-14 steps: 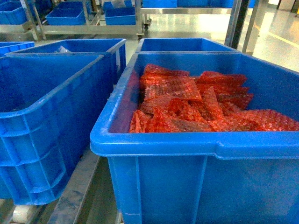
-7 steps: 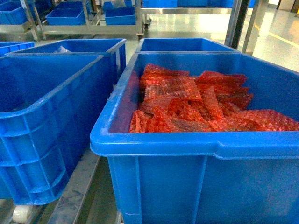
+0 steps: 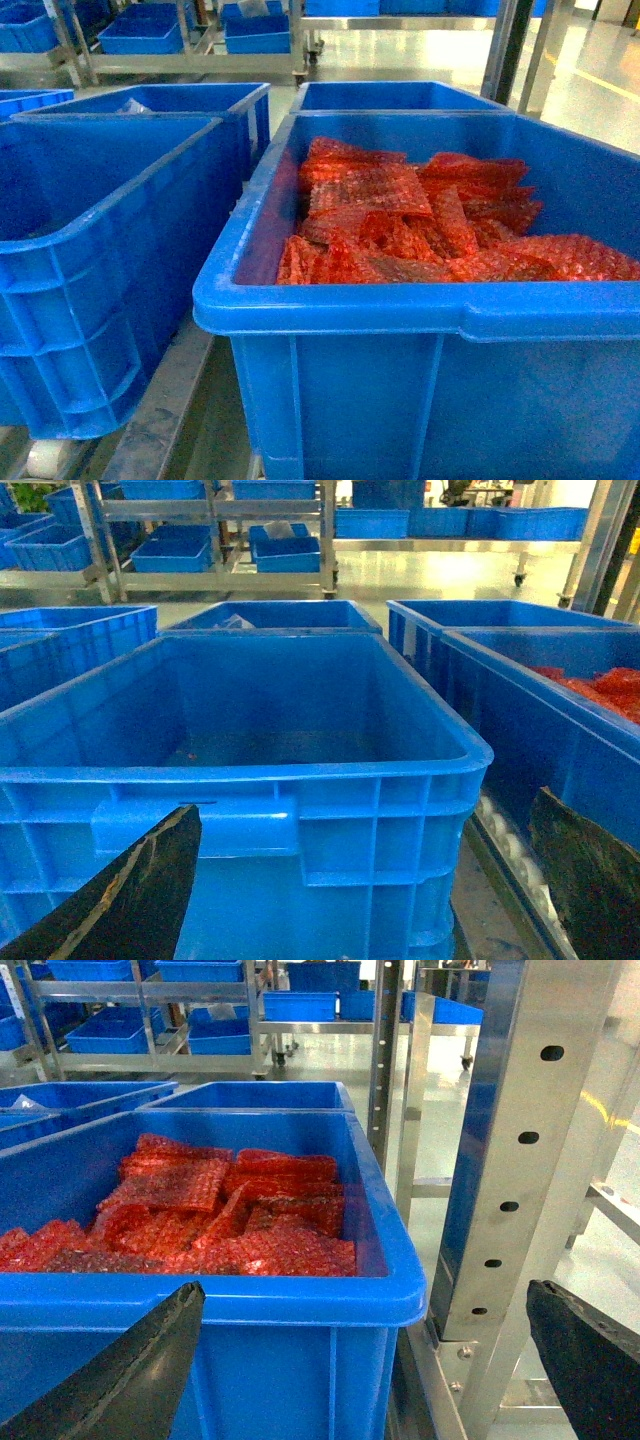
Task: Pick blue part to blue bin on bottom shelf
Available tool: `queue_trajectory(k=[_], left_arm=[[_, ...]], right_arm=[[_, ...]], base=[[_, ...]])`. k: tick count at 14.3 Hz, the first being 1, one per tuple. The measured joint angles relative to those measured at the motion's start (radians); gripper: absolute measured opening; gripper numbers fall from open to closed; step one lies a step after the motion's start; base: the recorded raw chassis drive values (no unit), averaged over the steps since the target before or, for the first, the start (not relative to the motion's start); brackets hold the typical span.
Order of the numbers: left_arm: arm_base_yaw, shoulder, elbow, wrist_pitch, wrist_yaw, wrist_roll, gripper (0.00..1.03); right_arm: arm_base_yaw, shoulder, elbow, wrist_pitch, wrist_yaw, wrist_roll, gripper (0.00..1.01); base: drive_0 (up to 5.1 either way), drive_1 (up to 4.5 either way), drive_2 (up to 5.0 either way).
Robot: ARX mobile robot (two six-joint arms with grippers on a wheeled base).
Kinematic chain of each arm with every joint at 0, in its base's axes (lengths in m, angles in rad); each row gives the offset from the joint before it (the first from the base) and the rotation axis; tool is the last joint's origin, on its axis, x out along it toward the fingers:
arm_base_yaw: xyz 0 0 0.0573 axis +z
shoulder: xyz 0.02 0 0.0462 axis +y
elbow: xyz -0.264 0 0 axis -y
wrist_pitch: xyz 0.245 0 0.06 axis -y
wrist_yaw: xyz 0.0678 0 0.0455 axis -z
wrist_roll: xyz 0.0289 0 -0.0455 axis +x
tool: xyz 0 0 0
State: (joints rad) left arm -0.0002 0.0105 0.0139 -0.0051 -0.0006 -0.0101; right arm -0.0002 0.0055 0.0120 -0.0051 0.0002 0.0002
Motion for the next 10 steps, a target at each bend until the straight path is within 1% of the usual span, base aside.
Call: queue_trajectory(k=[10], left_arm=[[0.000,0.000,0.000,0.000,0.000,0.000,0.98]], right_arm=[[0.000,0.000,0.000,0.000,0.000,0.000,0.98]], base=[[0.0,0.00,0.0]])
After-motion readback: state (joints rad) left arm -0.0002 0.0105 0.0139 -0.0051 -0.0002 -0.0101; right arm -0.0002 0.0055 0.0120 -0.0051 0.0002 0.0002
